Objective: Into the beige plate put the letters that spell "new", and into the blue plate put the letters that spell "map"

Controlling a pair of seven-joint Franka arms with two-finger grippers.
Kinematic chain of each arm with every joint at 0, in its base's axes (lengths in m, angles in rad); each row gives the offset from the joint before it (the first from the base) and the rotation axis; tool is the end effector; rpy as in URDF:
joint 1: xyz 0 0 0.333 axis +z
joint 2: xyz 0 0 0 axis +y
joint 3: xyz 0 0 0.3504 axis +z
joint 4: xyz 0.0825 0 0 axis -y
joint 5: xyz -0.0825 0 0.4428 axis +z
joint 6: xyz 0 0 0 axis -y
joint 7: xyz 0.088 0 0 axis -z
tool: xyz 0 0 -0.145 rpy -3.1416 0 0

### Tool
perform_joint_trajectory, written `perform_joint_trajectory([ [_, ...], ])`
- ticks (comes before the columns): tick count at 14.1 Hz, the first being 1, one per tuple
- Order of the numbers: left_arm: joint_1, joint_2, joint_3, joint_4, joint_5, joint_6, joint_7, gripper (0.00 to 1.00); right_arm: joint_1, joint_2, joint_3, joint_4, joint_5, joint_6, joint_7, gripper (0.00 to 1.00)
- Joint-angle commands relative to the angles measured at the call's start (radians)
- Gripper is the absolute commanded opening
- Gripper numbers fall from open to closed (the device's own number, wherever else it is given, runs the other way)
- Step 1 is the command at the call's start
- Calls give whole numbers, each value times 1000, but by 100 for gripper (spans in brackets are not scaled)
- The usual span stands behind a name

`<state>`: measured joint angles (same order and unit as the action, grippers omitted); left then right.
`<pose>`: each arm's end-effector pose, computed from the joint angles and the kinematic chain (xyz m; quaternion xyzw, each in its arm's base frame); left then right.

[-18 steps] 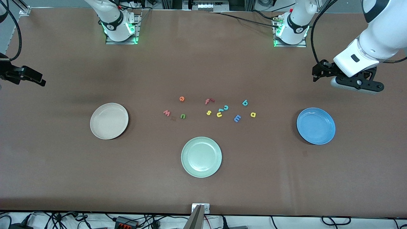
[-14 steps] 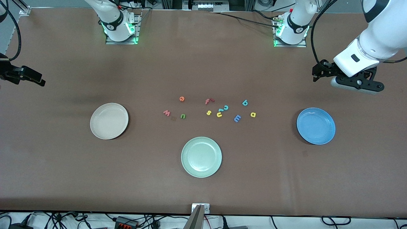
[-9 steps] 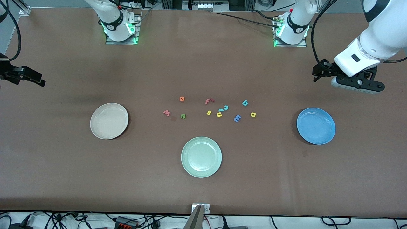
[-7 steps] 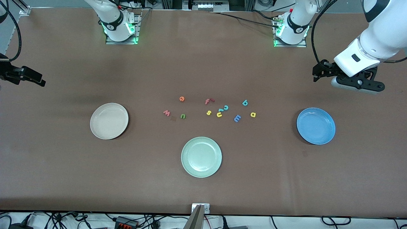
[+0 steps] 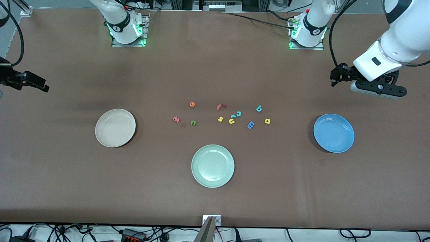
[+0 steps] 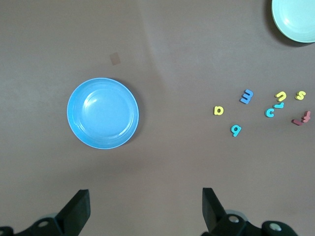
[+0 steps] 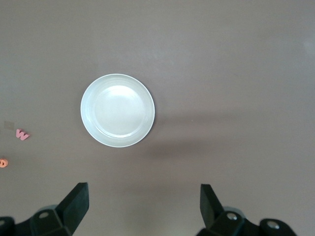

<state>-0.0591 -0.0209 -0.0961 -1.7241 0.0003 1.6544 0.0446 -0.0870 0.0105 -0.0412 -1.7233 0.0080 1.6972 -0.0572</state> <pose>0.5985 -0.0940 0.5592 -0.9947 0.0997 0.0243 0.0025 0.6142 -0.0780 0.5439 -0.9992 0.0361 0.0179 0.0054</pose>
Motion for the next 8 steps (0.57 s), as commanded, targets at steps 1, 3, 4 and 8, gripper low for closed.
perform_joint_trajectory([
  [1, 10, -5, -8, 9, 4, -7, 1, 100, 21, 49, 9, 8, 12, -7, -3, 100],
  [3, 10, -4, -8, 9, 4, -8, 1, 100, 79, 101, 8, 8, 14, 2, -1, 100],
  [4, 9, -2, -8, 11, 1, -7, 0, 100, 120, 135, 8, 8, 14, 7, 6, 100],
  [8, -25, 74, -45, 49, 1, -25, 3, 100, 280, 274, 8, 5, 18, 139, 20, 100],
])
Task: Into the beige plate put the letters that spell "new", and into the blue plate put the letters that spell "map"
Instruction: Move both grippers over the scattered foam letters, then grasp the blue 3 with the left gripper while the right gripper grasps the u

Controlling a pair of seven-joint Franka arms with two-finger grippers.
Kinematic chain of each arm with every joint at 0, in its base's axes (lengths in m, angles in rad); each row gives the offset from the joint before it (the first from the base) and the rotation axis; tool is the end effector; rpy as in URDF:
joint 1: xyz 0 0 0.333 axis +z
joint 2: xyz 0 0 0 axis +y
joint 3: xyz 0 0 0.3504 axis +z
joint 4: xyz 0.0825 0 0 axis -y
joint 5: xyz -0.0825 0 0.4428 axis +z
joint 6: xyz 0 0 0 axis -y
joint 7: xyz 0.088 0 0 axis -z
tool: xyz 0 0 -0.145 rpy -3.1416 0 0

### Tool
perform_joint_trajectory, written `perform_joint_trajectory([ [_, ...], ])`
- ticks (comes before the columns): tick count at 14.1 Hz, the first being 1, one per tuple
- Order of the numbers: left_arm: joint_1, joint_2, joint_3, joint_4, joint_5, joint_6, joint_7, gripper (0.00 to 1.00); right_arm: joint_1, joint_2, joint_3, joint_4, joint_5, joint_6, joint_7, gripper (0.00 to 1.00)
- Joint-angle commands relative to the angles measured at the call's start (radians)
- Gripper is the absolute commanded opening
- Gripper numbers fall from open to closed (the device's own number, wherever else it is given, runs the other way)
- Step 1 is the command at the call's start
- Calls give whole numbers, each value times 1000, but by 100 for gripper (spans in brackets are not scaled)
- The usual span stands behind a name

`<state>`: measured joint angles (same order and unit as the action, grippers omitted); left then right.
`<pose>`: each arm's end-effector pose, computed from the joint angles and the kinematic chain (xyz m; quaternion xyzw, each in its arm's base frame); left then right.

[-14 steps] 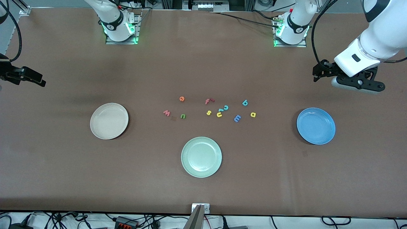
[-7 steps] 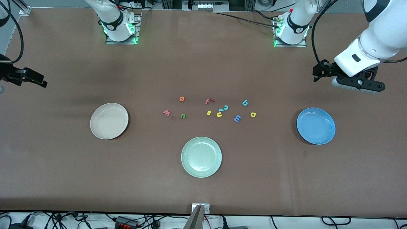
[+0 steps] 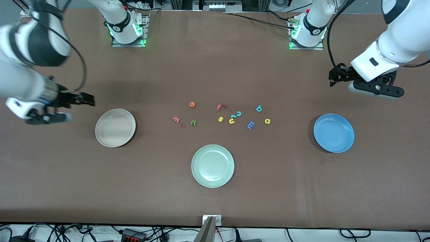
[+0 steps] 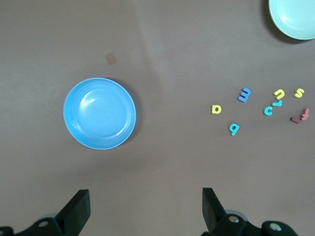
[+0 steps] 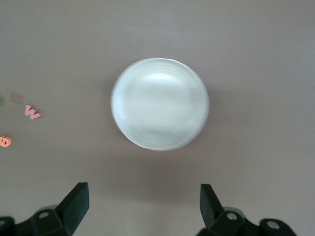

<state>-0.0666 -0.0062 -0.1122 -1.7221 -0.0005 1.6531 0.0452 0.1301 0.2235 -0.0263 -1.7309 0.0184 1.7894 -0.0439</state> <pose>0.5994 -0.1085 0.5513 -0.9932 0.1117 0.0313 0.0022 0.6587 0.0718 0.4097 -0.9941 -0.0709 0.0825 0.0034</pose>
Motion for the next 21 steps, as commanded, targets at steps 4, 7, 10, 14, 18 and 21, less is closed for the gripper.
perform_joint_trajectory([
  [4, -58, 248, -60, 131, 5, -16, 10, 100, 210, 169, -7, 13, 8, 195, 177, 100],
  [7, -105, 371, -61, 138, 2, 66, 10, 100, 339, 246, -7, 19, 5, 310, 408, 100],
  [10, -160, 486, -61, 130, 5, 215, 10, 100, 430, 327, -7, 27, -2, 425, 585, 100],
  [14, -222, 557, -60, 69, 10, 432, -1, 100, 493, 417, -7, 68, -3, 499, 709, 99],
  [18, -295, 566, -58, -114, 13, 728, -21, 100, 543, 494, -11, 125, -11, 528, 809, 83],
  [21, -343, 586, -50, -166, 17, 777, -71, 100, 545, 514, -9, 125, -9, 530, 811, 68],
])
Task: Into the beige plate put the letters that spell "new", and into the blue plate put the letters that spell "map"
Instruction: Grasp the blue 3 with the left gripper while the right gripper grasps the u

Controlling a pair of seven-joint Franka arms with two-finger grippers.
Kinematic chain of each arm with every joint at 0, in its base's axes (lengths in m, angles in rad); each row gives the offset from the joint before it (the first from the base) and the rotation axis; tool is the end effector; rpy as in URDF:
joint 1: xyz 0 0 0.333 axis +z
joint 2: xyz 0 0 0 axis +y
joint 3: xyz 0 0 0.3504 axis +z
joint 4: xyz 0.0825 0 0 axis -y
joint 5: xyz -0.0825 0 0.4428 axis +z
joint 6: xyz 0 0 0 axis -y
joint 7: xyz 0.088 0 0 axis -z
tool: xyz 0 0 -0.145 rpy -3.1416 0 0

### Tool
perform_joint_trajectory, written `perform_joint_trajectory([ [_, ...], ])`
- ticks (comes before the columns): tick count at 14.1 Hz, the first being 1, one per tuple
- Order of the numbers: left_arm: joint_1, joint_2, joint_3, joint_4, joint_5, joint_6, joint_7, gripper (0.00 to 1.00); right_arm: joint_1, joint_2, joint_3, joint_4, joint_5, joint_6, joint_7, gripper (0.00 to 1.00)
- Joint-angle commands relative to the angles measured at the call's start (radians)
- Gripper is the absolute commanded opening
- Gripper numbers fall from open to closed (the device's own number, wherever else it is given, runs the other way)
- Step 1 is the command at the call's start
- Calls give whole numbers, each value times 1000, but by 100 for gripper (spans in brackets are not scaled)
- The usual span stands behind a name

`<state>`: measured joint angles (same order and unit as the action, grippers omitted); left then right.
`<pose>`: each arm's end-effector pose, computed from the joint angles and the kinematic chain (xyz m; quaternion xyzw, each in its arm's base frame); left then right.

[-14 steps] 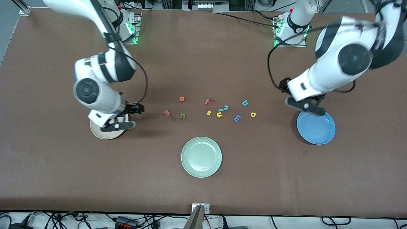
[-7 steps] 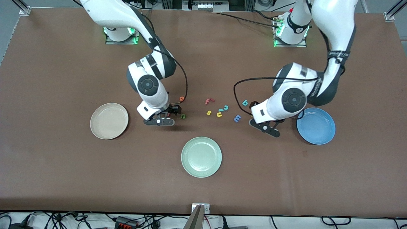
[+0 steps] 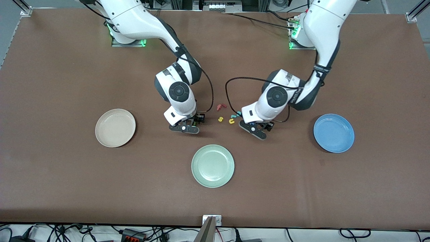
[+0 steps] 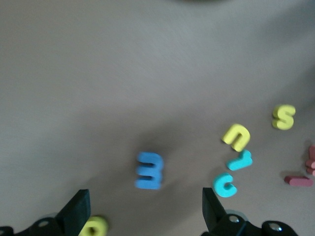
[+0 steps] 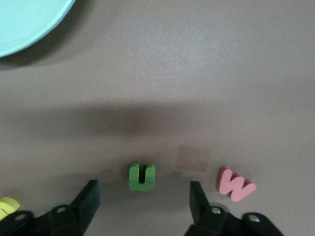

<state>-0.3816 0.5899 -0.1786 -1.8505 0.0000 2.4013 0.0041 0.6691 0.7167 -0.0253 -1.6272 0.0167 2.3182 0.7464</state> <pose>0.5910 -0.3677 0.1509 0.9630 -0.2645 -0.0282 0.0436 0.5994 0.4528 0.1457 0.9985 -0.0540 -0.0083 0.0099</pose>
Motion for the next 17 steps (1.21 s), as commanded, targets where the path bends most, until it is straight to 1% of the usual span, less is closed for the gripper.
perform_joint_trajectory([
  [1, -28, -6, 18, -38, 17, 28, -30, 100, 6, 26, -10, 21, -4, 6, 21, 65],
  [3, -28, 13, 19, -38, 18, 64, -30, 100, 6, 38, -10, 21, 2, 39, 21, 65],
  [5, -28, 37, 21, -36, 18, 111, -30, 100, 6, 46, -10, 21, 6, 46, 22, 63],
  [6, -28, 41, 22, -36, 29, 127, -30, 100, 7, 47, -10, 21, 6, 46, 22, 62],
  [7, -28, 48, 24, -29, 67, 127, -30, 100, 10, 47, -8, 21, 8, 44, 24, 62],
  [8, -28, 51, 24, -23, 108, 128, -32, 95, 9, 49, -10, 21, 8, 44, 24, 61],
  [9, -28, 54, 24, -23, 124, 130, -33, 91, 10, 50, -8, 20, 8, 43, 24, 61],
  [10, -25, 59, 24, -23, 127, 137, -32, 84, 10, 52, -8, 20, 8, 41, 21, 60],
  [11, -23, 60, 24, -24, 127, 142, -32, 72, 9, 52, -8, 20, 8, 36, 18, 59],
  [12, -23, 60, 24, -24, 129, 142, -32, 55, 10, 52, -8, 20, 8, 36, 18, 57],
  [14, -23, 60, 25, -23, 129, 144, -21, 27, 10, 52, -7, 20, 9, 35, 18, 57],
  [16, -23, 57, 25, -26, 130, 142, -21, 14, 17, 52, -7, 20, 9, 35, 18, 43],
  [17, -23, 53, 24, -26, 130, 137, -21, 10, 17, 52, -7, 20, 9, 35, 18, 36],
])
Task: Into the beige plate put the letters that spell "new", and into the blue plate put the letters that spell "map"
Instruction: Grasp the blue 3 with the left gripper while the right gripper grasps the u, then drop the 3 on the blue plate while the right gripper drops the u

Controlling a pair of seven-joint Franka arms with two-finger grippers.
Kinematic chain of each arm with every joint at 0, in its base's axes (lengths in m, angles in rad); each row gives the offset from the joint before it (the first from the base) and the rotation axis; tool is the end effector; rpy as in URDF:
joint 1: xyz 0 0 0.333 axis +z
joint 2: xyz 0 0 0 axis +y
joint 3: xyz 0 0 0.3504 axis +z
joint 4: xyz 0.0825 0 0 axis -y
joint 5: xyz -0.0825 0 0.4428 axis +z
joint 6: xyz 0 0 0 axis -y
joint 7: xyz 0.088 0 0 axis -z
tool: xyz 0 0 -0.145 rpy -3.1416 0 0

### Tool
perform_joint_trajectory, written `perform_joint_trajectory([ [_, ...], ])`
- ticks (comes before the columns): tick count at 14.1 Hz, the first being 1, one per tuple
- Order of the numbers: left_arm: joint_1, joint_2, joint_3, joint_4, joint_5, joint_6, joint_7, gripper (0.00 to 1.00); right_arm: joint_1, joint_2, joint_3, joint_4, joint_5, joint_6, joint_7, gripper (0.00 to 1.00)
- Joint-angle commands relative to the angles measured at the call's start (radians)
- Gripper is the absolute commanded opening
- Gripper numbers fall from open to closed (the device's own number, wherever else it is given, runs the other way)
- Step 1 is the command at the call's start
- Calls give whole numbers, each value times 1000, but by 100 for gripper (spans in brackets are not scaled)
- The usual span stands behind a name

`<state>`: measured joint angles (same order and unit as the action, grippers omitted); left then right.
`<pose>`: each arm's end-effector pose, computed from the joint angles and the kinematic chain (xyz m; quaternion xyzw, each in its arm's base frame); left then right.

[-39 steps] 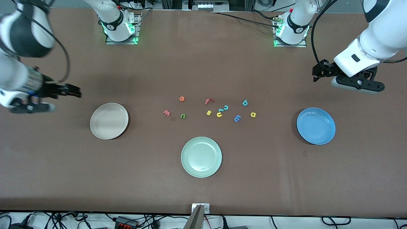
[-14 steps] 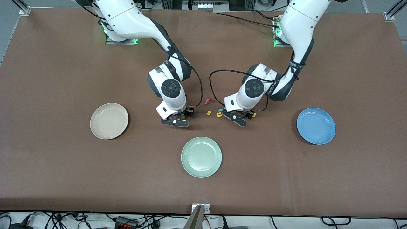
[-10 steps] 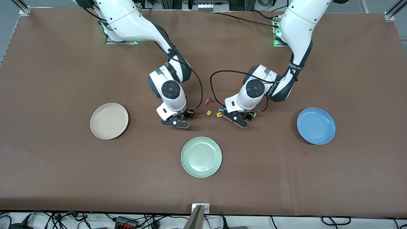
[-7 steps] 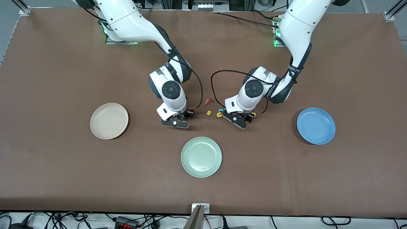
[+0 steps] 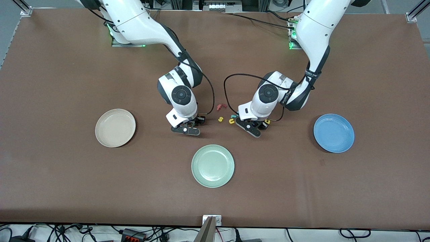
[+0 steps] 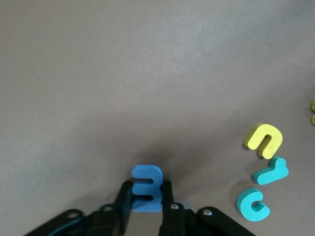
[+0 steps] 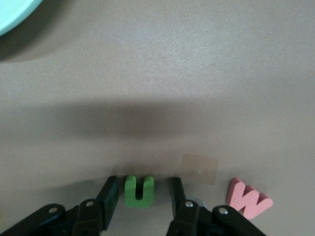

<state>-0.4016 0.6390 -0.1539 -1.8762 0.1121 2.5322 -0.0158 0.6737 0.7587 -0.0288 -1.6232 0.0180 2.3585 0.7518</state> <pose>0.5904 -0.3640 0.1160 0.9552 -0.2953 0.0094 0.0162 0.5982 0.4530 0.1195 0.9984 -0.0560 -0.0065 0.0102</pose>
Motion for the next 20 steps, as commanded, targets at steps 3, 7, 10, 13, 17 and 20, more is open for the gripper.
perform_joint_trajectory([
  [3, 3, -62, 0, 3, 18, -93, -16, 1, 9, 8, -5, 17, 7, -4, 3, 24],
  [7, 130, -171, 8, 5, 18, -297, 34, 2, -2, 1, -11, 19, 0, 1, -11, 24],
  [10, 240, -206, 10, 5, 20, -401, 153, 2, -41, -31, -20, 28, -9, -14, -14, 24],
  [13, 375, -202, 7, -11, 29, -431, 282, 3, -130, -100, -22, 14, -10, -123, -92, 23],
  [17, 482, -197, 4, -66, 186, -406, 327, 3, -307, -170, -23, -98, -12, -171, -322, 24],
  [20, 530, -174, 4, -95, 198, -302, 407, 6, -426, -234, -22, -214, -12, -171, -478, 24],
])
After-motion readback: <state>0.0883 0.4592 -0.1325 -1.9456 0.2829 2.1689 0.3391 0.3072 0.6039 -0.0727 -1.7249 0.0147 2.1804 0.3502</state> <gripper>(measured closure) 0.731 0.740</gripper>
